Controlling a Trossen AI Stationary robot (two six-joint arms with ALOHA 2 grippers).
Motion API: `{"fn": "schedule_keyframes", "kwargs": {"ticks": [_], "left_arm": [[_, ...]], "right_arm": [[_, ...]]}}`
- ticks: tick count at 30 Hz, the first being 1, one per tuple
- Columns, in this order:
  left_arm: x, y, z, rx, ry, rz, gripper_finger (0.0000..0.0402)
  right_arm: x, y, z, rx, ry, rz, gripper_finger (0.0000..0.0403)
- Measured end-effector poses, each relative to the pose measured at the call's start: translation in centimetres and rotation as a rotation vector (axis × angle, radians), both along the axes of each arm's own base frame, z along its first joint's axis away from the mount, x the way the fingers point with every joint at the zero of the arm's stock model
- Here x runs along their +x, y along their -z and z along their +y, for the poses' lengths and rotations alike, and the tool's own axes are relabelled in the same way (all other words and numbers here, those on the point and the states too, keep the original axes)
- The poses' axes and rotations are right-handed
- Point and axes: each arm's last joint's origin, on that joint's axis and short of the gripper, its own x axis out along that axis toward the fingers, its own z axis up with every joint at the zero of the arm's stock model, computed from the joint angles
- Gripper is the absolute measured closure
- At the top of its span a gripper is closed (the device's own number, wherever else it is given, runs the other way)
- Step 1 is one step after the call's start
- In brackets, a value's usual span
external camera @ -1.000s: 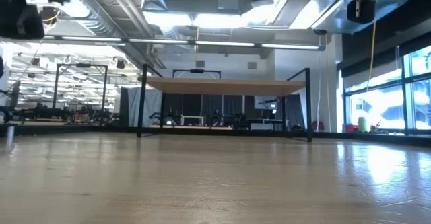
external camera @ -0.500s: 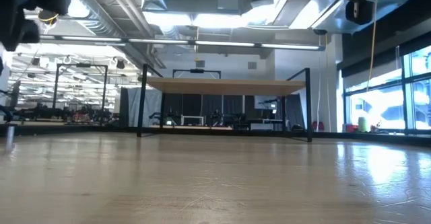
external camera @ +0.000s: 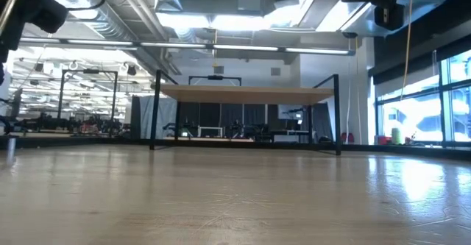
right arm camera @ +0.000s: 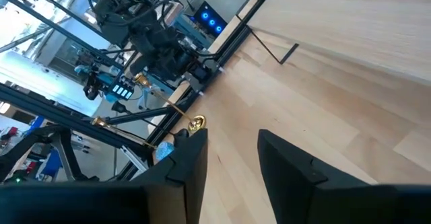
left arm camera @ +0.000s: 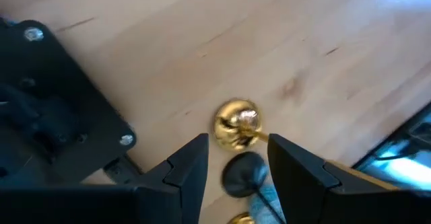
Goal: Pick & Place candle stick holders
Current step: Put the gold brass candlestick on the shelf
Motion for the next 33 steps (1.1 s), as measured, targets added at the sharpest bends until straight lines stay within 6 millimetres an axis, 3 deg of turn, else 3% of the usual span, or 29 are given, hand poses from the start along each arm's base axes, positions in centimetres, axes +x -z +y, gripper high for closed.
{"fn": "schedule_keyframes", "kwargs": {"ticks": [9, 30, 33], "left_arm": [[-1.12, -0.25, 0.13, -0.021, -0.004, -0.055, 0.0251], [-1.07, -0.41, 0.09, 0.023, 0.122, -0.092, 0.0251], [-1.04, -0.51, 0.09, 0.074, 0.228, -0.121, 0.0251]], "right_arm": [[0.22, 0.14, 0.01, 0.018, 0.003, 0.009, 0.0267], [0.21, 0.13, -0.05, 0.010, 0.025, 0.009, 0.0267], [0.21, 0.13, -0.08, 0.008, 0.032, 0.009, 0.0267]]}}
